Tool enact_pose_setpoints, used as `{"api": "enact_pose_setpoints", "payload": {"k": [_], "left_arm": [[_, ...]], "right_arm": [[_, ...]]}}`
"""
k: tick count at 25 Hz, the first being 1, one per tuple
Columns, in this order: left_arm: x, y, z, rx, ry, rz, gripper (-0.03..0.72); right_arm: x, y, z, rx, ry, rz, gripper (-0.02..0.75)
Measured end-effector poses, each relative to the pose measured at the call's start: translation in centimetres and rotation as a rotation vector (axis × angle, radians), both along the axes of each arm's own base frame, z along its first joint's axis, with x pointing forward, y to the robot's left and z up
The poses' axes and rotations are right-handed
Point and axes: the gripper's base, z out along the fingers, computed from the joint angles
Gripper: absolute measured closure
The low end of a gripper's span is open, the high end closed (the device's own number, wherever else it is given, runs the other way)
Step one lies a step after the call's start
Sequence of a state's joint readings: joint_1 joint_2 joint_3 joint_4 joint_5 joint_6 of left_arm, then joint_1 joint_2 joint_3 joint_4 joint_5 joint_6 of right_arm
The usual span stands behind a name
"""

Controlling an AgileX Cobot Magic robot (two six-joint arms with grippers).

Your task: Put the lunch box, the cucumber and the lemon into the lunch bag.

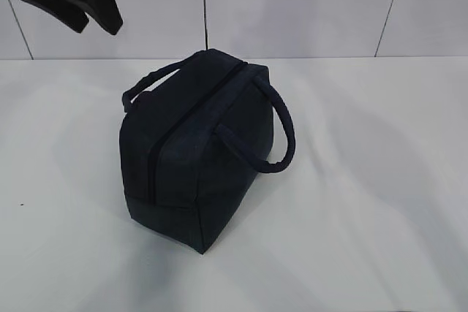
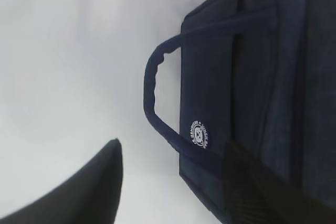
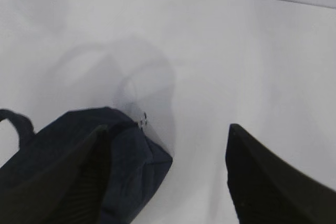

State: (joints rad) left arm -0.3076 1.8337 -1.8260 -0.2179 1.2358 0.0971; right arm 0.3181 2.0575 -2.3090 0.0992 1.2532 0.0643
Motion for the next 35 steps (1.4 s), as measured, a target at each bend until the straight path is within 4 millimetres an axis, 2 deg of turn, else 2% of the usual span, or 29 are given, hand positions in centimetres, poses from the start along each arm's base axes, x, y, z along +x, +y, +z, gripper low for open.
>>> {"api": "enact_pose_setpoints", "payload": {"k": [5, 10, 17, 22, 28, 35], "left_arm": [[-2.9, 1.1, 2.1, 0.011, -0.039, 0.005, 0.309], [-6.6, 2.4, 3.1, 0.023, -0.043, 0.007, 0.34], [-11.9, 4.1, 5.4, 0.005, -0.111, 0.01, 0.396], [-16.1, 5.5, 7.3, -0.022, -0.195, 0.011, 0.407], [-21.3, 7.1, 7.6, -0.04, -0.252, 0.011, 0.449], [-27.2, 9.0, 5.6, -0.069, -0.338, 0.019, 0.452]], "right_arm": [[-4.5, -1.6, 2.1, -0.017, 0.022, -0.003, 0.227], [-9.2, -3.2, 3.9, -0.025, 0.014, -0.006, 0.227], [-14.7, -5.0, 4.8, -0.039, 0.005, 0.015, 0.227], [-18.5, -6.3, 4.4, -0.067, 0.002, 0.052, 0.227], [-22.9, -7.8, 3.5, -0.104, -0.009, 0.095, 0.227], [-27.7, -9.6, 2.4, -0.12, -0.055, 0.088, 0.227]]}}
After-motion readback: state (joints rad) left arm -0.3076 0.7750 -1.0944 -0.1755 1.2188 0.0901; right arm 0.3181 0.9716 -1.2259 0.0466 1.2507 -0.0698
